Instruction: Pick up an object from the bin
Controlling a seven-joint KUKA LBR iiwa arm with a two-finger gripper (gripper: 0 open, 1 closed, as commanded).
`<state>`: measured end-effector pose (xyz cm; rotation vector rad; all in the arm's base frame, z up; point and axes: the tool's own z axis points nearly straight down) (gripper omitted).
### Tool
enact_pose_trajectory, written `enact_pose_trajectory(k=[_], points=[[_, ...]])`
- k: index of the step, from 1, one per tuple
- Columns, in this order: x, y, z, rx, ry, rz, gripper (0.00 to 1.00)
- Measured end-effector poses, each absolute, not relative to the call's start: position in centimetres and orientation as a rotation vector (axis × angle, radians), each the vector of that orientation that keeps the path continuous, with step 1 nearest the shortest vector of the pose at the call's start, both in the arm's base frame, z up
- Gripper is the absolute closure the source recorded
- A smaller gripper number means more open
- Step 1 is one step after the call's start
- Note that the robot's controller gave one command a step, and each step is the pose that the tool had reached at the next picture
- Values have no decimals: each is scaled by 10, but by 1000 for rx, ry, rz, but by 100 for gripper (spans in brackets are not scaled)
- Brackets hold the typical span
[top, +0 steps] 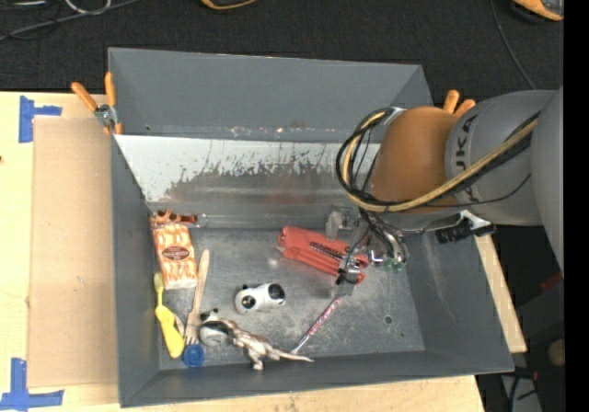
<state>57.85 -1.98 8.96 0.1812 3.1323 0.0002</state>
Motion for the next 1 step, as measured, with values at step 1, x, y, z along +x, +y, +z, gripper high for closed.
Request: enact_pose_trajectory(k=[1], points=[[577, -36, 74, 402, 3116, 4, 100]])
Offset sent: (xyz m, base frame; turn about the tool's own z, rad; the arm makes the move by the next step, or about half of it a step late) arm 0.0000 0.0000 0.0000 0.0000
